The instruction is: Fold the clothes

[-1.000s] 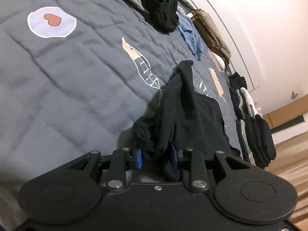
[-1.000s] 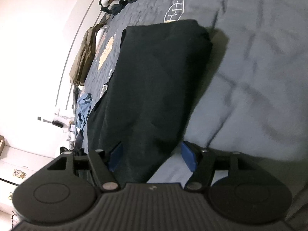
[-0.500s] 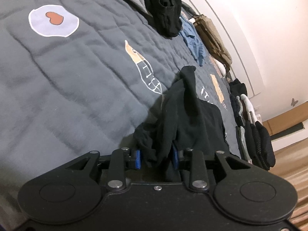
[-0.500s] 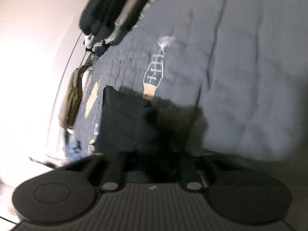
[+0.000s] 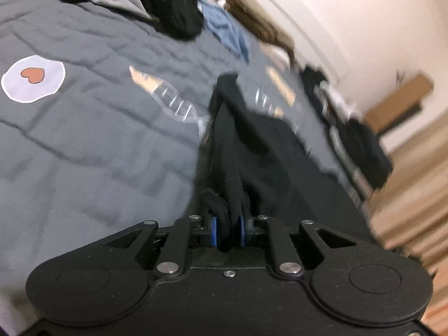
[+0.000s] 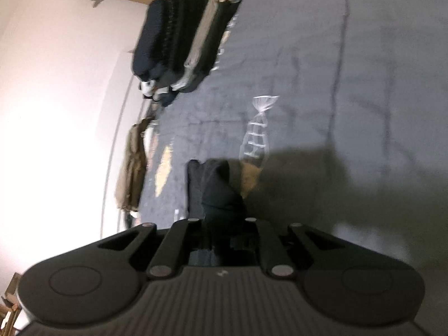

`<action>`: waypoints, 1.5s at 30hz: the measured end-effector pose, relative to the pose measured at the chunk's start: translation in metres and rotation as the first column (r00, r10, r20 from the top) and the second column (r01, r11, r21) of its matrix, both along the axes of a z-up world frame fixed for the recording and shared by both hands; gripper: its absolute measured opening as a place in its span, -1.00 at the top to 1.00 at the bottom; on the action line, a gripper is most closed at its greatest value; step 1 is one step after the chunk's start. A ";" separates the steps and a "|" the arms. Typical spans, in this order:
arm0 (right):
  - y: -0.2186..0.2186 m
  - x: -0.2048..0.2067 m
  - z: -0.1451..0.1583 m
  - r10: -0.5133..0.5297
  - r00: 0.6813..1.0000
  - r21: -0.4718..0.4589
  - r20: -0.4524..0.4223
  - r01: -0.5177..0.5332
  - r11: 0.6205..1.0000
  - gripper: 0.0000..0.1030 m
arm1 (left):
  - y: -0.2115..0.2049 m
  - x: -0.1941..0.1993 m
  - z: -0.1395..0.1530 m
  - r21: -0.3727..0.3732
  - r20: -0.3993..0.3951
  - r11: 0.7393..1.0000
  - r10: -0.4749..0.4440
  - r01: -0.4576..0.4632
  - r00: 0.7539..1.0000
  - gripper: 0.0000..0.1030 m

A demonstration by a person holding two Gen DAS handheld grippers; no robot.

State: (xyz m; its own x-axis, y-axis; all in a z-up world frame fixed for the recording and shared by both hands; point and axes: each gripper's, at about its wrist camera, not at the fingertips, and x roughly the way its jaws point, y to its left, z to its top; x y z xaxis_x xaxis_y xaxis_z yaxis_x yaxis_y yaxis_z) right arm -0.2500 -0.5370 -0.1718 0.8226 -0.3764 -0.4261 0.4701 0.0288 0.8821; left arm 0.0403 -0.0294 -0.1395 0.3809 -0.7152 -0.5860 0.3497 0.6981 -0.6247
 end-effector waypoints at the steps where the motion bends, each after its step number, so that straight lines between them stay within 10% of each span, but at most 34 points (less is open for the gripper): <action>1: -0.001 -0.001 -0.002 -0.001 1.000 0.007 -0.013 0.001 1.000 0.84 | -0.001 -0.002 -0.001 0.029 -0.002 0.999 -0.025 0.025 1.000 0.71; 8: -0.002 -0.003 -0.001 0.012 0.997 -0.028 -0.080 -0.014 1.000 0.84 | -0.010 -0.027 0.020 0.264 0.131 0.944 -0.241 0.200 0.962 0.60; 13: -0.003 0.001 0.005 0.063 0.988 -0.075 -0.139 -0.074 0.994 0.83 | -0.011 -0.059 0.038 0.462 0.330 0.854 -0.416 0.239 0.848 0.59; 22: 0.007 0.005 0.026 0.136 0.959 -0.109 -0.247 -0.167 0.980 0.76 | -0.024 -0.072 0.030 0.548 0.357 0.792 -0.512 0.268 0.781 0.43; 39: 0.079 0.031 0.079 0.266 0.889 -0.362 -0.373 -0.404 0.840 0.23 | -0.045 -0.067 0.004 0.543 0.313 0.814 -0.424 0.207 0.850 0.51; 45: 0.067 0.014 0.091 0.159 0.915 -0.392 -0.370 -0.309 0.867 0.21 | -0.040 -0.062 0.006 0.507 0.288 0.835 -0.398 0.214 0.871 0.58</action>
